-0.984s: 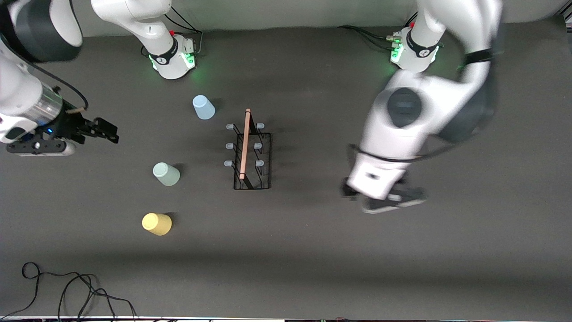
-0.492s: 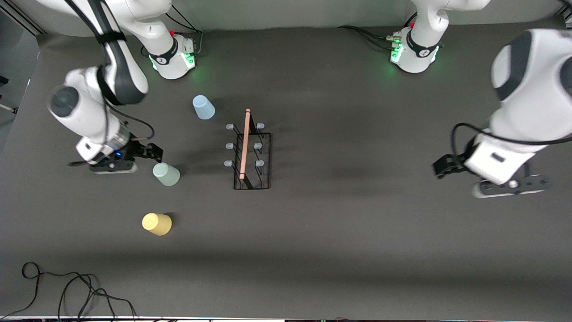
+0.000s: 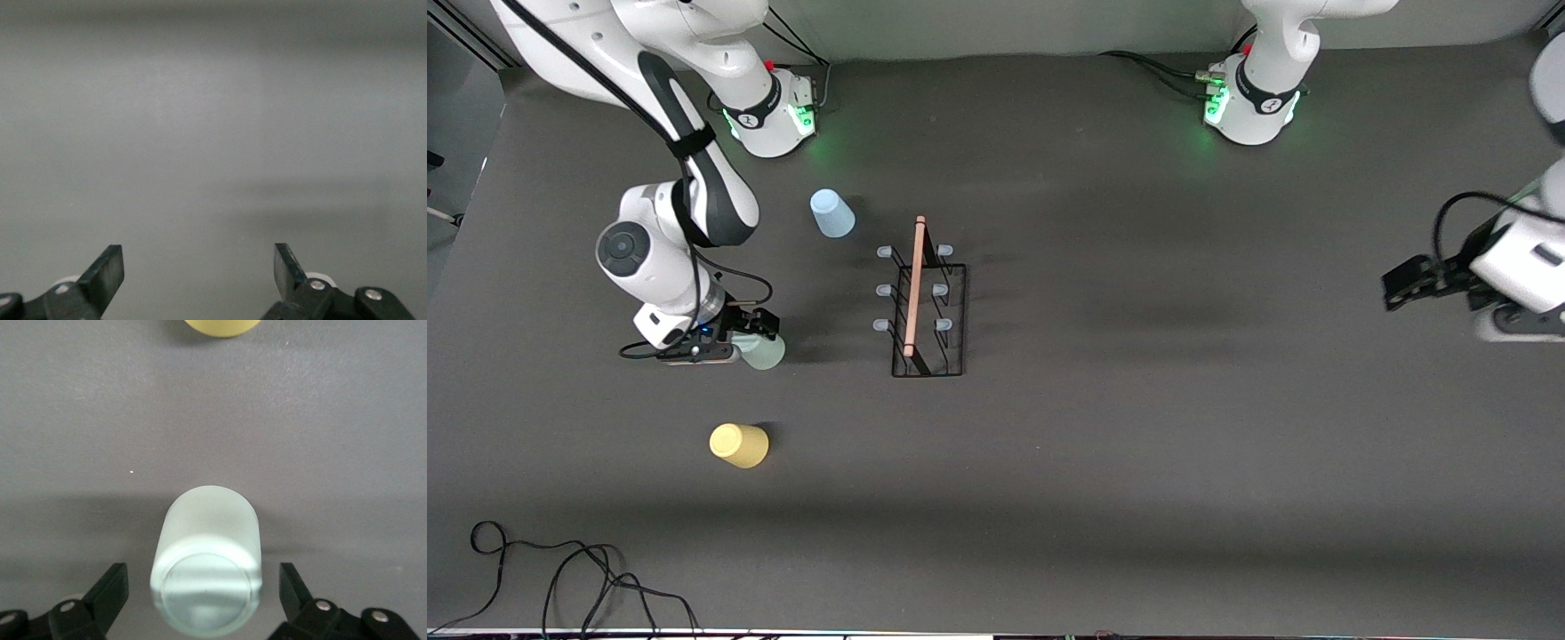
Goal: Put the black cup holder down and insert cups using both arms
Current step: 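Grasp the pale green cup with the right gripper and lift it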
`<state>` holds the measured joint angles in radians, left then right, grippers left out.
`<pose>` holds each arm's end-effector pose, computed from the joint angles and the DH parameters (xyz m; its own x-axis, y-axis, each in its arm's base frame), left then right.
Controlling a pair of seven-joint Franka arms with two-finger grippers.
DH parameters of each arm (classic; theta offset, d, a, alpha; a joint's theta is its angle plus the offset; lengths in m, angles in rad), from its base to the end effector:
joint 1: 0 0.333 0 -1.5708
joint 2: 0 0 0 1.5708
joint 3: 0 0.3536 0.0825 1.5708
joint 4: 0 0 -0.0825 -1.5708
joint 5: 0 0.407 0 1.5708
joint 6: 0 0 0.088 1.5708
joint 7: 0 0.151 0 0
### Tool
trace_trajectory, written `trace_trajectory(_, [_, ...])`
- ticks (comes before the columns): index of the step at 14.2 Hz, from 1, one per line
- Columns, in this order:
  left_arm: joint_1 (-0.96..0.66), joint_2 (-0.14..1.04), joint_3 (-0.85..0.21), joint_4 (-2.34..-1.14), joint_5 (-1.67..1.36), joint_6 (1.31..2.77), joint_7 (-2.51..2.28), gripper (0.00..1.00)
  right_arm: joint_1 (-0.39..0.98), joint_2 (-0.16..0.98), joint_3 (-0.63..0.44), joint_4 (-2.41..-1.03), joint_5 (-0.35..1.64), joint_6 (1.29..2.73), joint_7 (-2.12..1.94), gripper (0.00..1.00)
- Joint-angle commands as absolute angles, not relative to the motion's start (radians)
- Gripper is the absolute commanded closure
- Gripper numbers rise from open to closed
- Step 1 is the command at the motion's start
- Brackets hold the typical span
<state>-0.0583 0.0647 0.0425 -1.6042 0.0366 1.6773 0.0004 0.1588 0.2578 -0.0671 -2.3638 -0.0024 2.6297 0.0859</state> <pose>0.6076 -0.0052 0.5727 0.9998 -0.0202 0.0084 -0.0199 -0.9990 -0.0392 0.5309 0.0476 0.1917 0.9999 0.0103 0.0102 0.0101 -0.9998 0.0175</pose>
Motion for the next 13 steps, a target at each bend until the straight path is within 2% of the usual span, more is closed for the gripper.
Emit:
trace_trajectory(1, [-0.026, 0.014, 0.011, -1.637, 0.018, 1.651, 0.029, 0.00, 0.166, 0.291, -0.072, -2.362, 0.002, 2.672, 0.095, 0.22])
trace_trajectory(2, [-0.026, 0.006, 0.011, -1.641, -0.003, 1.649, 0.034, 0.00, 0.166, 0.291, -0.072, -2.361, 0.002, 2.671, 0.097, 0.48])
trace_trajectory(3, [-0.022, 0.003, 0.011, -1.641, -0.026, 1.632, 0.035, 0.00, 0.166, 0.279, -0.072, -2.356, 0.002, 2.662, 0.095, 0.63])
trace_trajectory(5, [-0.011, -0.003, 0.003, -1.634, -0.034, 1.556, 0.095, 0.00, 0.166, 0.227, -0.072, -2.342, -0.002, 2.626, 0.103, 0.81])
trace_trajectory(6, [-0.003, -0.003, 0.002, -1.626, -0.031, 1.516, 0.121, 0.00, 0.166, 0.192, -0.071, -2.321, -0.002, 2.564, 0.107, 0.85])
trace_trajectory(11, [0.029, -0.009, -0.002, -1.628, -0.021, 1.508, 0.143, 0.00, 0.173, 0.005, -0.064, -2.134, -0.002, 2.092, 0.185, 0.91])
trace_trajectory(13, [0.072, -0.009, -0.021, -1.625, -0.021, 1.502, 0.146, 0.00, 0.219, -0.075, -0.064, -2.103, 0.002, 1.956, 0.280, 0.91])
